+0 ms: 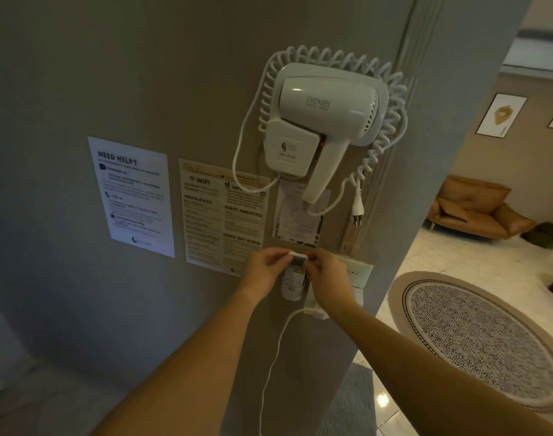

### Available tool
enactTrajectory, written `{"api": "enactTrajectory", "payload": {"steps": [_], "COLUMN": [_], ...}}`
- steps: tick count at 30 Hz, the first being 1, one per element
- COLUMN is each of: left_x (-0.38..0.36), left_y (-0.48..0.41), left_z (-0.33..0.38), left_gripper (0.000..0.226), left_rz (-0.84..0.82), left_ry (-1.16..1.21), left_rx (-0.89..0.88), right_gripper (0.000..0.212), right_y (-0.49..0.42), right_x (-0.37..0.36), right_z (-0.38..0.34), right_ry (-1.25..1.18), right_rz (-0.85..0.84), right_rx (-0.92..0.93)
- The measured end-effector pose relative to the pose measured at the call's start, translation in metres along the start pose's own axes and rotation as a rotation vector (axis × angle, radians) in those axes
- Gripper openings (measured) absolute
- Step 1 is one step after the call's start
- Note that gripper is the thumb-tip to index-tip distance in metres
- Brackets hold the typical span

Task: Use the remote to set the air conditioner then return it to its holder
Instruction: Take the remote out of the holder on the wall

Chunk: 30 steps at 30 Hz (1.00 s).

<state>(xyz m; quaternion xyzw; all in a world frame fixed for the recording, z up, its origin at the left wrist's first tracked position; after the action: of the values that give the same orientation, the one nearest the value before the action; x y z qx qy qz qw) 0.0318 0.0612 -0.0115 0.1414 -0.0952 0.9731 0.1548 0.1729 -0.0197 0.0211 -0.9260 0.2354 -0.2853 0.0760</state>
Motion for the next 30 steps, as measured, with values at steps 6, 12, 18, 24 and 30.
{"api": "enactTrajectory", "payload": {"steps": [6,12,18,24,30], "left_x": [0.009,0.014,0.019,0.011,-0.009], "left_y": [-0.003,0.010,0.029,0.050,0.073], "left_z": [0.025,0.049,0.062,0.071,0.075], "left_gripper": [0.013,0.014,0.020,0.013,0.017], "left_rz": [0.036,0.034,0.098,0.055,-0.039], "left_ry": [0.116,0.221,0.134,0.167,0.223], "left_rx": [-0.034,0.026,0.006,0.049,0.106], "right_gripper": [0.018,0.021,0.020,0.021,0.022], "right_y": [-0.008,-0.005,0.014,0.032,0.053], "right_x": [0.013,0.023,0.028,0.046,0.080], "right_z": [-0.021,-0.035,-0.035,-0.036,-0.031], "right_ry": [-0.117,-0.251,-0.307,-0.352,-0.388], "right_rz": [0.039,0.040,-0.066,-0.110,-0.087], "right_rx": [0.068,0.093,0.057,0.021,-0.038]}}
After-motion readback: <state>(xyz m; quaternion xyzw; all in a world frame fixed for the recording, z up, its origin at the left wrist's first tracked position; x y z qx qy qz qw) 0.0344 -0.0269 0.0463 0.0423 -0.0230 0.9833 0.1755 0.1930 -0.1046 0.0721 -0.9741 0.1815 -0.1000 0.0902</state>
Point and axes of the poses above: each hand's wrist, its own y-axis away from the middle knuckle, its own x-axis out of the back of the hand, z = x × y, the point moved 4 cm from there along -y, towards the middle knuckle, and after that the axes turned 13 degrees about -y, right-handed, at the moved point
